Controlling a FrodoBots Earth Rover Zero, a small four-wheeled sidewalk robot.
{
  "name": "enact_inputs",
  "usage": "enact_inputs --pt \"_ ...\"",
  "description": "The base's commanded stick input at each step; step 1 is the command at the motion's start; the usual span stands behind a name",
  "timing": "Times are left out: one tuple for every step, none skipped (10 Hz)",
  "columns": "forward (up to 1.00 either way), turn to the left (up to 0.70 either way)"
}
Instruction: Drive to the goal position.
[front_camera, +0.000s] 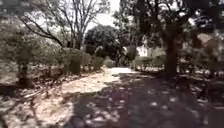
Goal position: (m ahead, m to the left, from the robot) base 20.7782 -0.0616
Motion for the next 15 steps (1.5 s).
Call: enact_inputs --pt "0.85 -0.33" --pt "0.85 -0.28" --pt "0.85 -0.13" --pt "0.85 0.0" --pt "0.84 0.0" --pt "0.83 0.0" --pt "0.8 0.0" --pt "0.79 0.0" --pt "0.79 0.0" --pt "0.8 0.0" --pt "0.8 0.0" --pt "0.8 0.0" --pt "0.79 0.0" --pt "0.79 0.0" --pt "0.79 0.0"
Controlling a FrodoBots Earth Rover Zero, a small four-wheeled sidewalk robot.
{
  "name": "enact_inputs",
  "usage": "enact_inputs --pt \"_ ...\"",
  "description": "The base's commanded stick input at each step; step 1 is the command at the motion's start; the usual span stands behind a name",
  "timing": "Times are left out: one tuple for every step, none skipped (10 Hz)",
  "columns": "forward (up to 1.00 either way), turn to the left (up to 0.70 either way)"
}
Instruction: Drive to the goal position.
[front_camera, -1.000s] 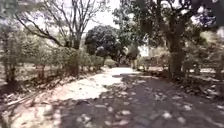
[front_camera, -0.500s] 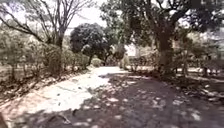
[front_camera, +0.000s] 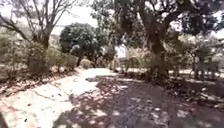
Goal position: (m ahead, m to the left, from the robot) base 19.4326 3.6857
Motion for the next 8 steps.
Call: enact_inputs --pt "0.75 0.0" --pt "0.74 0.0" --pt "0.74 0.0" --pt "0.74 0.0" --pt "0.78 0.0" --pt "0.8 0.0" --pt "0.83 0.0" --pt "0.84 0.0"
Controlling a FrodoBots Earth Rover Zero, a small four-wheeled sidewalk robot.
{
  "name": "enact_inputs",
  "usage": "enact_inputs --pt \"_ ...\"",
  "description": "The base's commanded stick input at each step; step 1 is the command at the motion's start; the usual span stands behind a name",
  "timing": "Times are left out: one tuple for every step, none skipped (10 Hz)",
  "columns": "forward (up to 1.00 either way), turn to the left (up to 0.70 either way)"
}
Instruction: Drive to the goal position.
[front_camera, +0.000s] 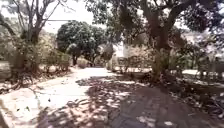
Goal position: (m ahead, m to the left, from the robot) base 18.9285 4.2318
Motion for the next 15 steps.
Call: enact_inputs --pt "0.85 0.0" --pt "0.85 0.0" --pt "0.85 0.0" --pt "0.85 0.08" --pt "0.85 0.16" --pt "0.85 0.34" --pt "0.85 0.33" --pt "0.85 0.25" --pt "0.85 0.1" --pt "0.85 0.0" --pt "0.85 0.0" --pt "0.85 0.0" --pt "0.85 0.0" --pt "0.85 0.0" --pt "0.85 0.0"
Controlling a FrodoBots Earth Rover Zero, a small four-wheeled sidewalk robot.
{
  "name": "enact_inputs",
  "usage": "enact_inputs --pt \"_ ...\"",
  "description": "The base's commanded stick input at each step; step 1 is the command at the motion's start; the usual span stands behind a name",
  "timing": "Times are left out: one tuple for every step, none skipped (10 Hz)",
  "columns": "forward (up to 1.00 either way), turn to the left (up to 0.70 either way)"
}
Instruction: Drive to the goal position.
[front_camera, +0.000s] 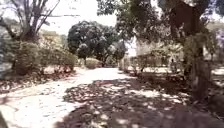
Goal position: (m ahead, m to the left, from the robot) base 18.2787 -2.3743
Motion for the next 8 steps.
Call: enact_inputs --pt "0.85 0.0" --pt "0.85 0.0" --pt "0.85 0.0" --pt "0.85 0.0" --pt "0.85 0.0" --pt "0.85 0.0" --pt "0.85 0.0" --pt "0.85 0.0"
